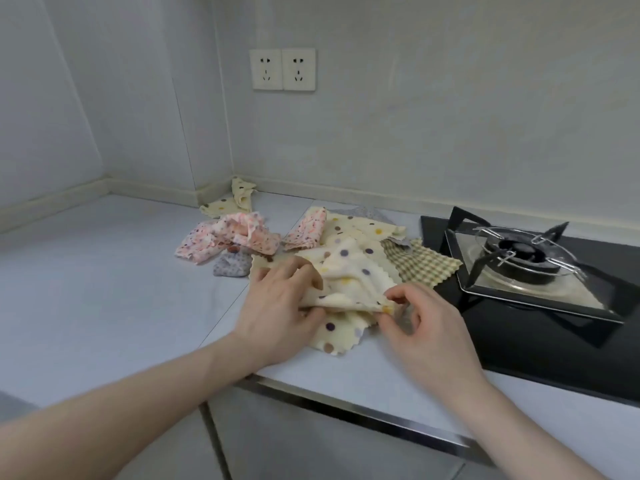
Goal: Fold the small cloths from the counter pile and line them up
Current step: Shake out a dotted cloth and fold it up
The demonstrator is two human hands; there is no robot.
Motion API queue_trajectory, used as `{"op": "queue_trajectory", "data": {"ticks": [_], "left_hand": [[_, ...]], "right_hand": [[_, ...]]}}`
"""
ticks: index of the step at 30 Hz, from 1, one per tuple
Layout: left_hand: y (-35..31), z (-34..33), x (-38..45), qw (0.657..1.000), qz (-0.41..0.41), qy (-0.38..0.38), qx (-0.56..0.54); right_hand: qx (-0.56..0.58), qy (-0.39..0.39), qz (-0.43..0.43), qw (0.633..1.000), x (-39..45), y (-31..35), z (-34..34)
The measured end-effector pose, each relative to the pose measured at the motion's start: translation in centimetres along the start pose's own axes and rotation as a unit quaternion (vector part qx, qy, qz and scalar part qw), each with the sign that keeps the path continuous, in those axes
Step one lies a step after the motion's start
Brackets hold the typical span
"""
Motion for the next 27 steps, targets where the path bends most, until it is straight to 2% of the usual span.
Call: {"op": "queue_trajectory", "data": {"ticks": [7,13,18,23,27], "left_hand": [[-1.9,2.0,-1.2,0.997,-0.056,0.008,0.059],[-3.9,8.1,-2.8,0.994,-0.081,0.002,0.079],[-6.1,14.3,-3.3,0.999,-0.037,0.008,-0.008],[-7.5,18.1,-4.5,0.992,-0.001,0.062,-0.113],[-7.8,19.7,-5.9,0.984,0.013,0.091,-0.155]], "right_hand": [[-0.020,-0.001,-0.036,0.999,-1.9,0.1,0.7],[-0.070,-0.012,-0.027,0.997,-5.1,4.7,4.8],[-0.022,-0.054,-0.039,0.997,-5.3,8.4,10.3],[-0.007,-0.070,-0.036,0.997,-5.9,11.5,13.6],[-0.006,-0.043,-0.029,0.999,-7.1,13.2,14.7]]}}
Point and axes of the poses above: each hand's wrist, its own x-axis towards the middle knuckle, its own z-axis out of the back of the hand, y = z × x, the point moved 7 cm from there along x, towards the middle knuckle
